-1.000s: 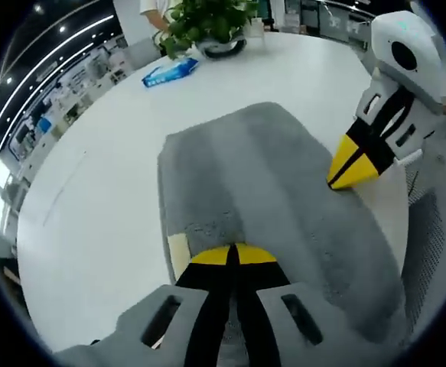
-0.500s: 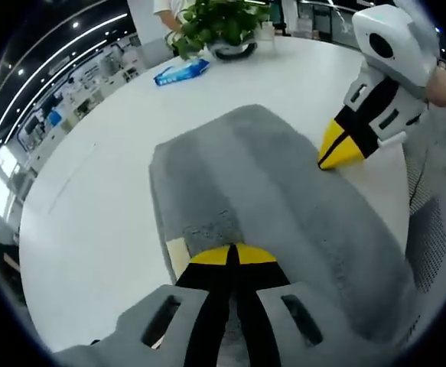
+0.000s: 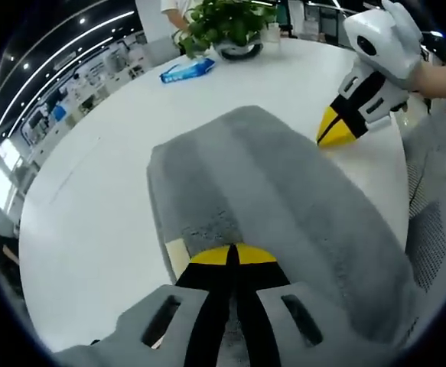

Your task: Open the folded towel by lifting each exposed corner and separating the folded layers until the towel lies flat within the target outline without major curled edges

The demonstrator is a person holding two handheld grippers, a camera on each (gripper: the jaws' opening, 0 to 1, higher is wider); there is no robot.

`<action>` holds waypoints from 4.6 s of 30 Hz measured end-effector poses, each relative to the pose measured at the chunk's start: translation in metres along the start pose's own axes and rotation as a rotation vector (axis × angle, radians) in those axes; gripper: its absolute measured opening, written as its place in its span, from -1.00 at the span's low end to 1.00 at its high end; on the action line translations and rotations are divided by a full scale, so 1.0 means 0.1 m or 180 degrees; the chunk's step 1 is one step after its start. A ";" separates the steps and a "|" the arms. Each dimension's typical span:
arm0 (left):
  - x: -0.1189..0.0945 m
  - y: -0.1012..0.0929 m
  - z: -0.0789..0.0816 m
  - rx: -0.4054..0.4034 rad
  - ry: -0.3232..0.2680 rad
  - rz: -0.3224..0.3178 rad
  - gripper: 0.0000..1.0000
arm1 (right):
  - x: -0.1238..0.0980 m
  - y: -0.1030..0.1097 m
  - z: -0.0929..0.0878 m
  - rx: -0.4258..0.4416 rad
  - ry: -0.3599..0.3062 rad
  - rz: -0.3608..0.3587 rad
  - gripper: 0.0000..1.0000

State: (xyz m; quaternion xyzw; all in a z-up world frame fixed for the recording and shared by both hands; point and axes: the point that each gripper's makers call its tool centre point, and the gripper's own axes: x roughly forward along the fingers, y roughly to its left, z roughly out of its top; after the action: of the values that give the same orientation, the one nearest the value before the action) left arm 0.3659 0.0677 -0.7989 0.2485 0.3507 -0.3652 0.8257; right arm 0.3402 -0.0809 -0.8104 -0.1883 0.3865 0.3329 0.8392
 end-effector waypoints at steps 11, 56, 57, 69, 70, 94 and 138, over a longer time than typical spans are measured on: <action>0.00 0.01 0.00 -0.0078 -0.0046 -0.0011 -1.00 | -0.04 0.11 0.04 0.0129 -0.0057 0.0067 -1.00; 0.01 0.07 -0.02 -0.0102 -0.0034 0.0017 -0.99 | -0.04 1.40 0.19 -0.0650 -0.0165 0.1019 -1.00; 0.00 0.08 -0.02 -0.0118 -0.0038 0.0020 -0.99 | -0.04 1.37 0.18 -0.0631 -0.0160 0.0999 -1.00; -0.02 0.11 -0.05 -0.0207 -0.0091 0.0065 -0.99 | -0.06 1.09 0.14 -0.0419 -0.0161 0.0793 -1.00; -0.02 0.12 -0.05 -0.0226 -0.0104 0.0069 -0.99 | -0.06 1.09 0.14 -0.0409 -0.0163 0.0787 -1.00; -0.35 0.31 -0.37 -0.1766 -0.0395 0.0553 -0.81 | -0.22 0.92 0.26 0.0399 -0.0496 0.0732 -0.91; 0.12 -0.71 0.44 0.0865 -0.0374 0.0284 -0.95 | -0.20 0.55 0.45 0.1166 -0.0772 0.0538 -0.91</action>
State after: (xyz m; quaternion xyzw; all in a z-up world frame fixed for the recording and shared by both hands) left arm 0.3341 -0.0104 -0.7912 0.3515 0.2378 -0.3863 0.8190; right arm 0.3150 -0.0246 -0.7700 0.0415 0.3512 0.3465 0.8688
